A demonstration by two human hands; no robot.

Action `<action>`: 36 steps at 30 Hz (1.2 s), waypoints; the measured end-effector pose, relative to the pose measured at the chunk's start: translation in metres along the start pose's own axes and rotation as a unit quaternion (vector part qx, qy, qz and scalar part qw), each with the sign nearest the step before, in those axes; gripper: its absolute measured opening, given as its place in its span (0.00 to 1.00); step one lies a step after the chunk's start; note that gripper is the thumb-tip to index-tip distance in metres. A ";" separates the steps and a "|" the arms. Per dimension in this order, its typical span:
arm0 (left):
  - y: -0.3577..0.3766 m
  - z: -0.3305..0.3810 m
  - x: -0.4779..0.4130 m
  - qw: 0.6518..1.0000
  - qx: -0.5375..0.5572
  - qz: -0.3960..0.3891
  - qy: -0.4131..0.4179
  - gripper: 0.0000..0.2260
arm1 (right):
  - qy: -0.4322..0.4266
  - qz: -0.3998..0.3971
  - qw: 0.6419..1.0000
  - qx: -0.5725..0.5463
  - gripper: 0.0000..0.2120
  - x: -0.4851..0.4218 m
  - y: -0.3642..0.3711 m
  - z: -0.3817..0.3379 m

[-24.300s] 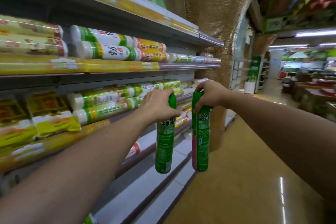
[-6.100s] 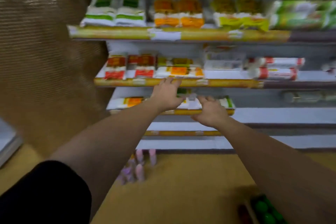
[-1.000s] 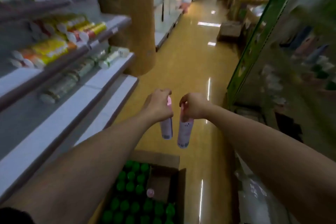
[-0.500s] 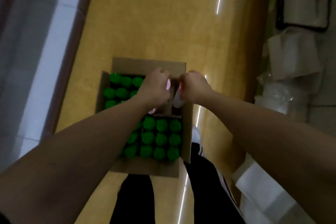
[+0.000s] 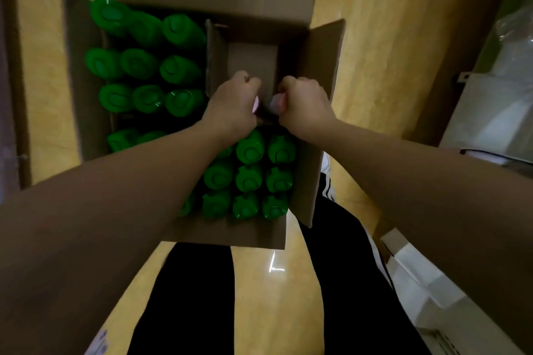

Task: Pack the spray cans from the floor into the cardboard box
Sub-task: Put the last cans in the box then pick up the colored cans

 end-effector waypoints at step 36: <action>0.048 -0.045 -0.023 0.992 -0.074 -0.104 0.019 0.38 | 0.052 -0.082 0.993 -0.071 0.21 -0.035 0.062 0.008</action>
Point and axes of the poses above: each hand's wrist, its own x-axis away from the middle knuckle, its own y-axis out of the palm, z = x × y, the point moved 2 cm from there along -x, towards the middle knuckle, and after that the axes turned 2 degrees about -x, right-handed, at the moved point
